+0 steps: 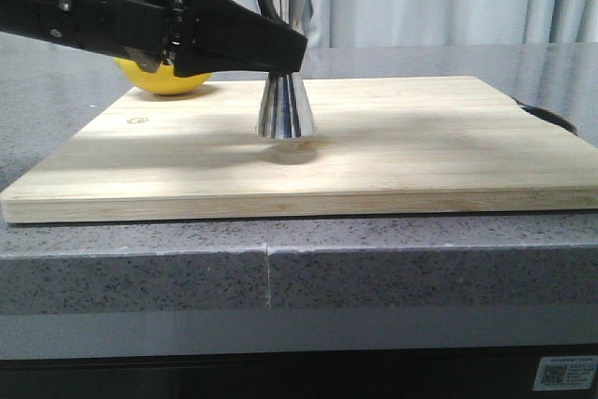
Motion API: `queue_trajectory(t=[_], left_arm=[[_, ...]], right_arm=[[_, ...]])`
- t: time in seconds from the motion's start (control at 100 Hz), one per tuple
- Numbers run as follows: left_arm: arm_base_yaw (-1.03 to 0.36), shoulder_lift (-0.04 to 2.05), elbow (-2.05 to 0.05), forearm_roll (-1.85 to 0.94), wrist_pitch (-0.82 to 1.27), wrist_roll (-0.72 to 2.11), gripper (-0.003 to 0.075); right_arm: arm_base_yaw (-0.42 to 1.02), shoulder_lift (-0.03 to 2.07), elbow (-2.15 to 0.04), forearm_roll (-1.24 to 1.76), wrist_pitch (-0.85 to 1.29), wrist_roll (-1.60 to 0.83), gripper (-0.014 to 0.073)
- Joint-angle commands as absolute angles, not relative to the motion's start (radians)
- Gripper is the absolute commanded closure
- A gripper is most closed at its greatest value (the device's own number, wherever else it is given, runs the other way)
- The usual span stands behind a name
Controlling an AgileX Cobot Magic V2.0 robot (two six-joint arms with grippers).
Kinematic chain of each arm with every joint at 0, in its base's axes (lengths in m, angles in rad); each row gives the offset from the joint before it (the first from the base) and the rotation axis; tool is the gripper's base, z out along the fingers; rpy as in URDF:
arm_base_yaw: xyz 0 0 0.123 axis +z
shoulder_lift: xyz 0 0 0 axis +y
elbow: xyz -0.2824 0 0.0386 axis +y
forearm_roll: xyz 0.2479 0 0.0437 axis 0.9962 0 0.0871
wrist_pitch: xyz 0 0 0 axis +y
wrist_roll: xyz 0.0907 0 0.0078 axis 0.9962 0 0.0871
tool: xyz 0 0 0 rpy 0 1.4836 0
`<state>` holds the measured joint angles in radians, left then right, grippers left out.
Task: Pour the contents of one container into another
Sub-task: 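Tilt the beaker with the right gripper, pouring liquid into the jigger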
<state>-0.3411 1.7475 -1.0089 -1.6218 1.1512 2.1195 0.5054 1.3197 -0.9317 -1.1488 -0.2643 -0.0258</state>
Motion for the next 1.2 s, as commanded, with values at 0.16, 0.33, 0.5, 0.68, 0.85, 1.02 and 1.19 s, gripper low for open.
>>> queue_trajectory(t=[0.16, 0.33, 0.5, 0.68, 0.85, 1.02, 1.19], left_arm=[[-0.349, 1.704, -1.037, -1.688, 1.208, 2.11, 0.0739], [-0.349, 1.704, -1.037, -1.688, 1.208, 2.11, 0.0739], [-0.349, 1.704, -1.037, -1.688, 1.208, 2.11, 0.0739], [-0.349, 1.704, -1.037, -1.688, 1.208, 2.108, 0.0739], [-0.349, 1.704, -1.037, -1.688, 1.208, 2.105, 0.0739], [-0.349, 1.704, -1.037, -1.688, 1.208, 2.103, 0.0739], [-0.349, 1.704, -1.037, -1.684, 1.208, 2.103, 0.0739]], right_arm=[[0.504, 1.282, -0.967, -1.171, -0.309, -0.026, 0.0401], [0.504, 1.282, -0.967, -1.191, -0.305, -0.026, 0.0401], [0.504, 1.282, -0.967, -1.203, -0.292, -0.026, 0.0401], [0.504, 1.282, -0.967, -1.219, -0.29, -0.026, 0.0401], [0.504, 1.282, -0.967, -1.234, -0.289, -0.026, 0.0401], [0.504, 1.282, -0.967, -1.242, -0.284, -0.026, 0.0401], [0.504, 1.282, -0.967, -1.244, -0.282, -0.026, 0.0401]])
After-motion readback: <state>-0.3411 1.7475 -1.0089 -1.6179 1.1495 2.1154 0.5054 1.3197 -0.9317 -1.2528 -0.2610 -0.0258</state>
